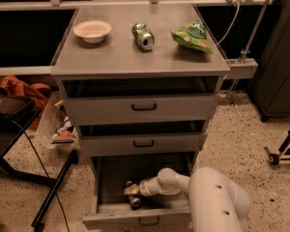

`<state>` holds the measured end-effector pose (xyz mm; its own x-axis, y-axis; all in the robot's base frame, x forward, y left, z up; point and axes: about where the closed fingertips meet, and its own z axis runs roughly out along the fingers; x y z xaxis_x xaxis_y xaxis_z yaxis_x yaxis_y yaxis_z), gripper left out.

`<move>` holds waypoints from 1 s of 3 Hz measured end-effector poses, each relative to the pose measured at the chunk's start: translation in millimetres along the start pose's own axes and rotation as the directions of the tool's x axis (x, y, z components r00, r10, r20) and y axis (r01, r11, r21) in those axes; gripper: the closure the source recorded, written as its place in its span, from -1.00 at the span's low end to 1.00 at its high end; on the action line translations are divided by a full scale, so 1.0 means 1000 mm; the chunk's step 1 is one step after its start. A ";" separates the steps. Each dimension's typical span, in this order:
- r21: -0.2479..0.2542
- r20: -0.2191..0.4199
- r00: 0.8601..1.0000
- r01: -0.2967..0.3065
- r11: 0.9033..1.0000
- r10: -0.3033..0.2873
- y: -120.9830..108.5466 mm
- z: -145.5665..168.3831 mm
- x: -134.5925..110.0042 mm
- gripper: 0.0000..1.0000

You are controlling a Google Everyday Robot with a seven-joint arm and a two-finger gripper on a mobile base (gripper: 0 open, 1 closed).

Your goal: Place redbull can into bottom drawer

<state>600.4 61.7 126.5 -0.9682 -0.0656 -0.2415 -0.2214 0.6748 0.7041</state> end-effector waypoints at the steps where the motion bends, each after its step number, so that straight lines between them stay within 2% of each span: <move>1: -0.016 0.000 1.000 0.004 1.000 -0.004 0.000 -0.008 0.000 -1.00; 2: -0.016 -0.001 1.000 0.004 1.000 -0.004 0.013 -0.016 -0.003 -1.00; 3: -0.016 -0.001 1.000 0.004 1.000 -0.004 0.013 -0.016 -0.003 -1.00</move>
Offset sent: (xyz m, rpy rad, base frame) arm -0.0040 -0.0490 0.0342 0.0213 -0.0556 -0.0303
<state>598.9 58.9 147.2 -0.9675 -0.0688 -0.2435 -0.2268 0.6624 0.7140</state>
